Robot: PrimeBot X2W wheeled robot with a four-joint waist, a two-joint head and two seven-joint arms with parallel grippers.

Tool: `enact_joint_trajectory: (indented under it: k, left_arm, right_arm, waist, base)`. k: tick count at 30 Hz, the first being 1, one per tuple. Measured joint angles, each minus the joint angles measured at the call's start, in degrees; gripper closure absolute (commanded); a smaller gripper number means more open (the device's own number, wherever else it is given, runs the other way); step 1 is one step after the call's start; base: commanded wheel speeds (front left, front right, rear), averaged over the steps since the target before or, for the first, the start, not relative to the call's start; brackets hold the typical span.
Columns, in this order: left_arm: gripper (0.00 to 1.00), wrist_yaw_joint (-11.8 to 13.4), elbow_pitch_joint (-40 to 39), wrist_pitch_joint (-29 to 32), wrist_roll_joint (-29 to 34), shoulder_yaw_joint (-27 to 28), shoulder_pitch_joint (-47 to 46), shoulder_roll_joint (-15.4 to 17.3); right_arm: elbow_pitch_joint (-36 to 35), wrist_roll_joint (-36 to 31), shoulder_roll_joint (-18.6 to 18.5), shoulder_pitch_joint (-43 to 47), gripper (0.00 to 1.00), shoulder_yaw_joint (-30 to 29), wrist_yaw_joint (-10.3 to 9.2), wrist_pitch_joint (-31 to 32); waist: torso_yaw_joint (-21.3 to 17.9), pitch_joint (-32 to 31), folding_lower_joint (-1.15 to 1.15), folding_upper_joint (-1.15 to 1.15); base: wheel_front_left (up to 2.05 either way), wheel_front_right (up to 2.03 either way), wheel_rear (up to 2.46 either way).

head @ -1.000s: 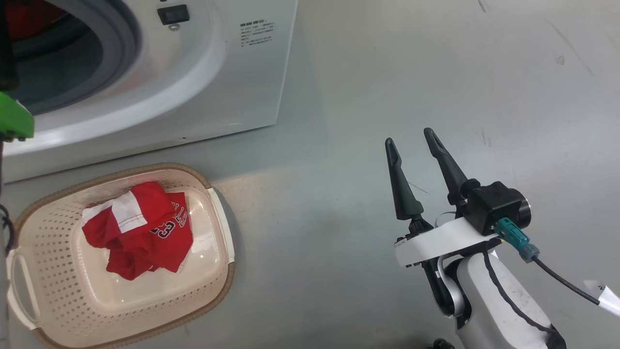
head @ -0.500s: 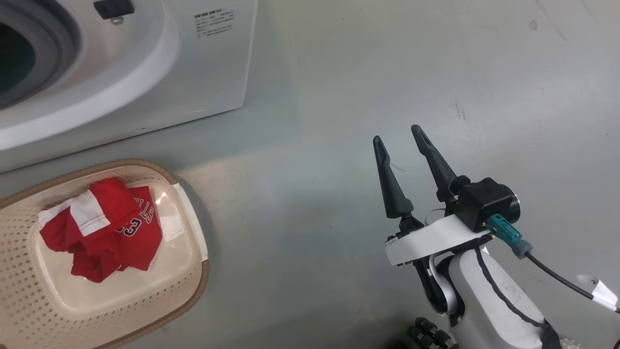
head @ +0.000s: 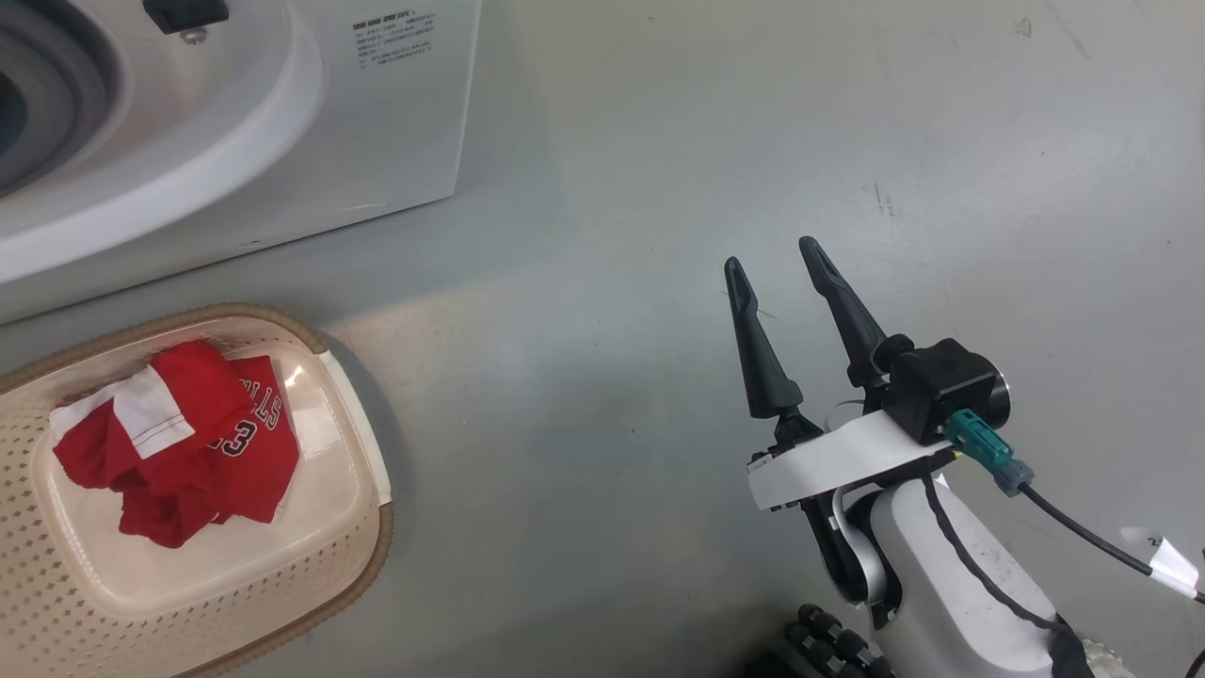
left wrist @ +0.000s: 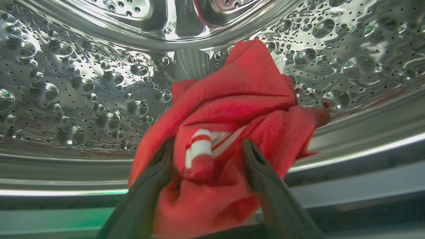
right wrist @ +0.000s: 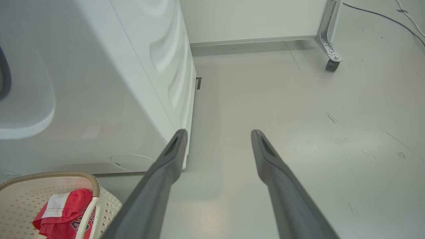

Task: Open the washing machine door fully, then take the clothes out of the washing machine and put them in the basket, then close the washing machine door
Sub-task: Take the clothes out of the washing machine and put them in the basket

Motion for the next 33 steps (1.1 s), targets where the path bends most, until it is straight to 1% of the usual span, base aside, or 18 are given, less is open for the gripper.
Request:
enact_joint_trajectory:
  k: [1, 2, 3, 4, 10, 19, 22, 28, 33]
  left_arm:
    - [0.09, 0.0, 0.27, 0.0, 0.0, -0.01, -0.23, -0.01]
    - [0.3, 0.0, 0.53, 0.0, 0.0, -0.04, -0.42, -0.02]
    - [0.69, -0.01, 0.79, 0.0, 0.0, -0.13, -0.66, -0.02]
    - [1.0, -0.01, 0.97, -0.07, 0.04, -0.29, -0.88, -0.04]
    - [1.0, -0.01, 2.57, -1.75, 0.43, -2.03, -1.28, -1.15]
    - [1.0, -0.21, 3.38, -8.65, 0.53, -3.87, -1.28, -4.17]
    - [1.0, -0.21, 3.76, -11.2, 0.6, -4.54, -0.83, -4.56]
    - [1.0, -0.22, 4.56, -15.15, 0.41, -6.2, 3.32, -6.45]
    - [1.0, -0.22, 4.58, -19.41, -0.04, -8.88, 7.97, -8.43]
  right_arm:
    - [0.02, 0.0, 0.0, -0.12, 0.0, 0.0, -0.01, 0.0]
    - [0.08, 0.0, 0.0, -0.24, 0.0, 0.0, -0.01, 0.0]
    - [0.21, 0.0, 0.0, -0.45, 0.0, 0.0, -0.01, 0.0]
    - [0.34, 0.0, 0.0, -0.71, 0.0, -0.02, -0.02, 0.0]
    - [0.92, -0.04, 0.0, -1.07, 0.0, -1.09, -0.02, 0.0]
    - [2.4, -0.48, -0.01, -2.0, 0.0, -2.59, -0.03, 0.0]
    - [3.04, -0.75, -0.01, -2.01, 0.0, -3.08, -0.03, 0.0]
    - [4.49, -1.07, -0.03, -1.97, 0.0, -4.17, -0.03, 0.0]
    - [5.34, -1.2, -0.04, -1.78, 0.0, -5.47, -0.03, 0.0]
  waist:
    - [0.02, 0.02, 0.0, 0.0]
    - [0.05, 0.03, 0.0, 0.0]
    - [0.1, 0.03, 0.0, 0.0]
    - [0.15, 0.01, 0.0, 0.0]
    - [1.02, -0.64, 0.0, 0.0]
    - [3.1, -3.0, 0.0, 0.0]
    - [3.9, -4.16, 0.0, 0.0]
    - [5.57, -6.85, 0.0, 0.0]
    - [6.99, -9.39, 0.0, 0.0]
  base:
    - [0.0, 0.0, 0.0]
    - [0.0, 0.0, 0.0]
    - [0.0, 0.0, 0.0]
    - [0.0, 0.0, 0.0]
    - [0.0, 0.0, 0.0]
    - [0.0, 0.0, 0.0]
    - [0.0, 0.0, 0.0]
    - [0.0, 0.0, 0.0]
    - [0.0, 0.0, 0.0]
